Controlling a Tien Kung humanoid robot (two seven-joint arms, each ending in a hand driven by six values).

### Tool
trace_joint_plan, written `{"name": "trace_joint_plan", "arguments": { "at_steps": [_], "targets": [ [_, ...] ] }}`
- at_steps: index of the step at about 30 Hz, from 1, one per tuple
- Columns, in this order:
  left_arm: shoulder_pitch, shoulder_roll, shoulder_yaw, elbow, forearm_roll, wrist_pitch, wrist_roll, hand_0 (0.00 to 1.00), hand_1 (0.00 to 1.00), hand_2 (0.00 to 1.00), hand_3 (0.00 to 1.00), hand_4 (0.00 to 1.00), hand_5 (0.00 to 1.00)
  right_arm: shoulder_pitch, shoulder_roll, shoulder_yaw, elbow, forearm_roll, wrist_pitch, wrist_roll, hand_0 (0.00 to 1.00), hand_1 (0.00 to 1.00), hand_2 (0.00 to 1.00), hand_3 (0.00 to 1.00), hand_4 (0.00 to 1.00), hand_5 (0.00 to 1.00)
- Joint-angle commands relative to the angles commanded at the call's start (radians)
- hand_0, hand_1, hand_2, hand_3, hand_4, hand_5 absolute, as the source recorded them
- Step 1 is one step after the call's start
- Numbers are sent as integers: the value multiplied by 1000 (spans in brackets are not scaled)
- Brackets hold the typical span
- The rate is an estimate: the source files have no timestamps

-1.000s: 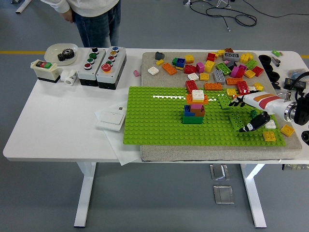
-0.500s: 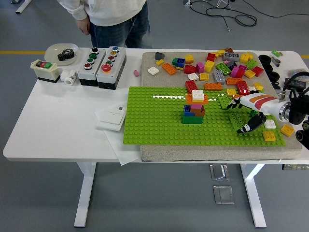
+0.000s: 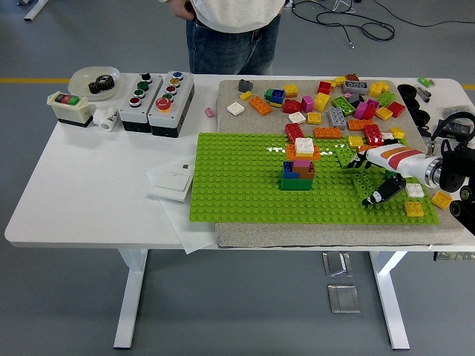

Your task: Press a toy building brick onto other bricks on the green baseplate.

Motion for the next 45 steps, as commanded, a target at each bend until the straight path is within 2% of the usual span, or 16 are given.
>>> {"name": "trace_joint_plan", "arguments": {
  "at_steps": [31,32,43,44,45],
  "targets": [
    [6,0,-4,0,14,0,4,880,842,837,639,719,644,-6,17,-4,-50,-7,-15,8,749,675,720,752,960,232],
    [6,0,-5,0,16,0,4,880,843,837,640,719,644,-5,17,-6,-49,-7,-13,8,744,673,720,710,898,256],
    [6,0,-11,0,27,1,4,879,843,837,640,720,645,-4,18,-20,-49,-3,-2,5,742,673,723,698,871,281],
    [6,0,-11,0,27,1,3,880,843,837,642,719,645,-4,17,-20,-50,-3,-2,5,744,671,722,651,819,312],
    [5,0,-11,0,27,1,3,880,843,837,642,719,645,-3,17,-20,-50,-3,-2,5,744,671,722,651,819,312]
  ]
}}
